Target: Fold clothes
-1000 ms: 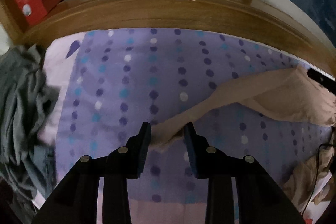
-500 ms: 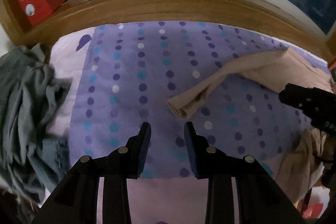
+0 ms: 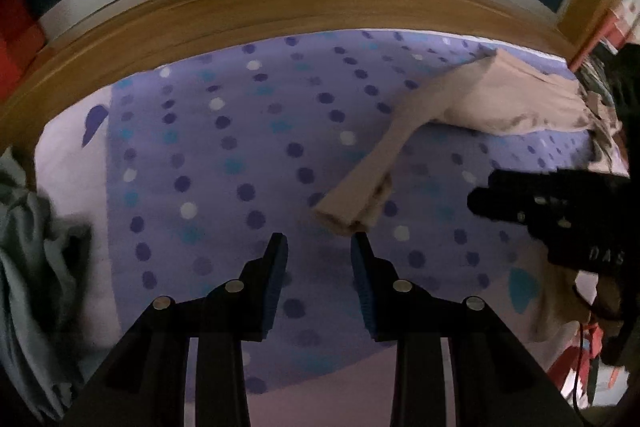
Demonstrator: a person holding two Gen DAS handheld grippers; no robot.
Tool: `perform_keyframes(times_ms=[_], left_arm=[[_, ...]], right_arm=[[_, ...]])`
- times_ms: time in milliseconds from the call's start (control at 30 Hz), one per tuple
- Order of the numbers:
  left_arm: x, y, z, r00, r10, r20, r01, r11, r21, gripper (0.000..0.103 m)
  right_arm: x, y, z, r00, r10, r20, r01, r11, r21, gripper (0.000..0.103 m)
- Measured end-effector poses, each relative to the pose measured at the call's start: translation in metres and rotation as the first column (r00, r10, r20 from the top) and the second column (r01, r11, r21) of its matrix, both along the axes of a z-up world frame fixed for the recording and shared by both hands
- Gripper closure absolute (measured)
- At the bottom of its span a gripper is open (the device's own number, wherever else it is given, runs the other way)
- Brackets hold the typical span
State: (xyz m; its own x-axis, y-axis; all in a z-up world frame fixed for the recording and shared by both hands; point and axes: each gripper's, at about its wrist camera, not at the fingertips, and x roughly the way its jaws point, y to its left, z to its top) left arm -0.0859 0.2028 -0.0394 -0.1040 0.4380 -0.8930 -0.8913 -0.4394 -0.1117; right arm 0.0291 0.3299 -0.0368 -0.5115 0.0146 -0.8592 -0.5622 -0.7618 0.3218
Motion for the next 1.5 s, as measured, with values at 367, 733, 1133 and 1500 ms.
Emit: perform_keyframes(times_ms=[367,733,1133,1500], left_arm=[[-0.005,0.002,0.006,0.997,-0.065,0.044,0.061,0.994,0.091,0.070],[-0.026,0.014,-0.004,0.995,-0.086,0.047,0.082,0.992,0.091,0.070],[-0.033,0.027,-0.009,0.987,-0.148,0.068,0.135,0.977,0.164,0.094],[-0.063,0.003,0.039,0.986,-0.032,0.163,-0.013,0.965,0.263,0.097]], right_arm=[[-0.036,0.002,-0.007,0.996,-0.054,-0.067,0.038,0.974,-0.224,0.062],[-0.061,0.001,-0.013,0.997,-0.066,-0.032,0.057,0.970,-0.238,0.062],[-0.067,0.006,-0.032,0.991,-0.132,0.013,0.130,0.956,-0.264,0.097],[-0.050,-0.026,-0.016,0.990,-0.085,-0.112,0.045,0.948,-0.316,0.102]])
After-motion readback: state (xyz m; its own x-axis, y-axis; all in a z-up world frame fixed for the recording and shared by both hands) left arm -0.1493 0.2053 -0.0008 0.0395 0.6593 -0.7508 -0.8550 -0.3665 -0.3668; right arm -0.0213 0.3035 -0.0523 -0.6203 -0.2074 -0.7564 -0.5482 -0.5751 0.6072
